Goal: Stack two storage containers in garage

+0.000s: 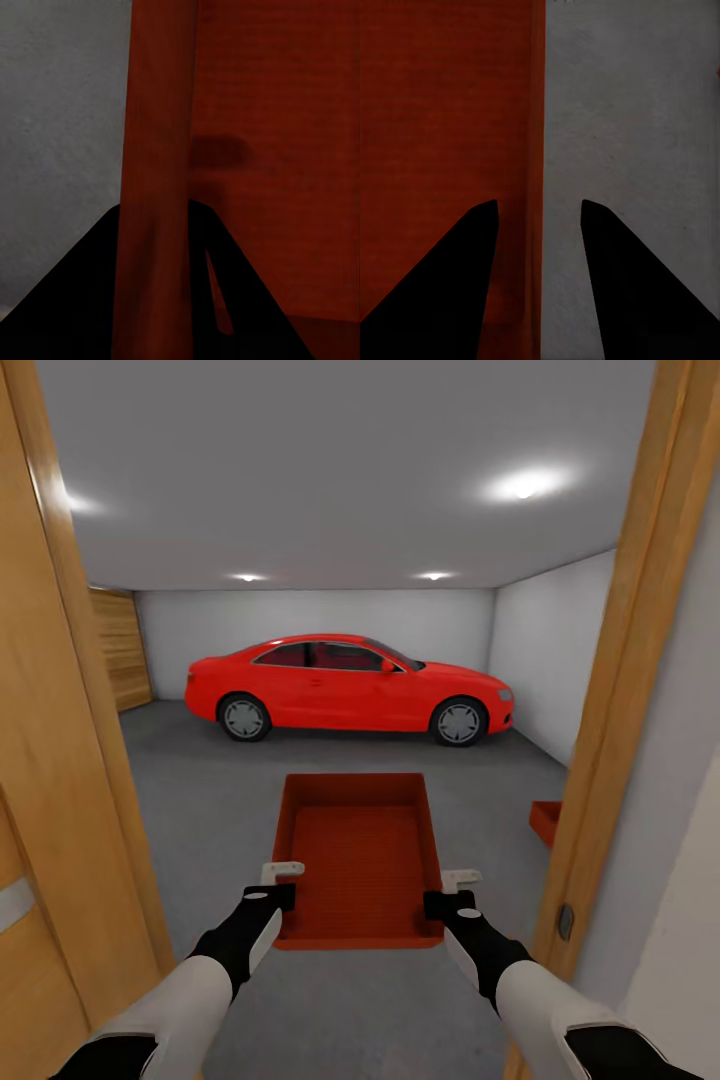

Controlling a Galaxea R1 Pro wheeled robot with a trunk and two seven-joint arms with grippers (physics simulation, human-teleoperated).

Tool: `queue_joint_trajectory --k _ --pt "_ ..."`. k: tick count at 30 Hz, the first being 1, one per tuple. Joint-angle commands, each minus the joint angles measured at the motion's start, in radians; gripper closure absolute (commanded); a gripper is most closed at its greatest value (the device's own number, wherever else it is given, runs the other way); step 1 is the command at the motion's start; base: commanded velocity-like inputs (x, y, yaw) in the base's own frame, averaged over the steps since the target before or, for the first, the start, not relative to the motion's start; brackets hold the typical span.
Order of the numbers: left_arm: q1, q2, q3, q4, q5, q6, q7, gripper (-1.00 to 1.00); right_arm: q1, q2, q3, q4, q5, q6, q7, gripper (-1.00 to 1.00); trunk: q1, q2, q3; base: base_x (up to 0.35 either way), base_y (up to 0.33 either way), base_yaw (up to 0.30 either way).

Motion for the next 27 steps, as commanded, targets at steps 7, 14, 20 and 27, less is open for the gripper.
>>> queue_joint_trajectory --k 7,14,20,27 --pt "0.000 -0.002 0.003 -0.004 -0.002 -0.071 -0.003 1.00 0.000 0.007 -0.001 0.003 -0.012 0.002 0.000 1.00 0.001 -0.001 0.000 0.037 0.027 -0.003" --pt "0.000 -0.002 0.003 -0.004 -0.002 -0.071 -0.003 1.00 0.000 0.007 -0.001 0.003 -0.012 0.002 0.000 1.00 0.001 -0.001 0.000 0.025 0.014 0.000" --pt "0.000 -0.002 0.003 -0.004 -0.002 -0.071 -0.003 1.00 0.000 0.007 -0.001 0.003 -0.012 0.001 0.000 1.00 0.001 -0.001 0.000 0.162 0.128 0.000" --pt "0.000 -0.003 0.003 -0.004 -0.002 -0.071 -0.003 1.00 0.000 0.007 -0.001 0.003 -0.012 0.001 0.000 1.00 0.001 -0.001 0.000 0.046 0.032 0.000"
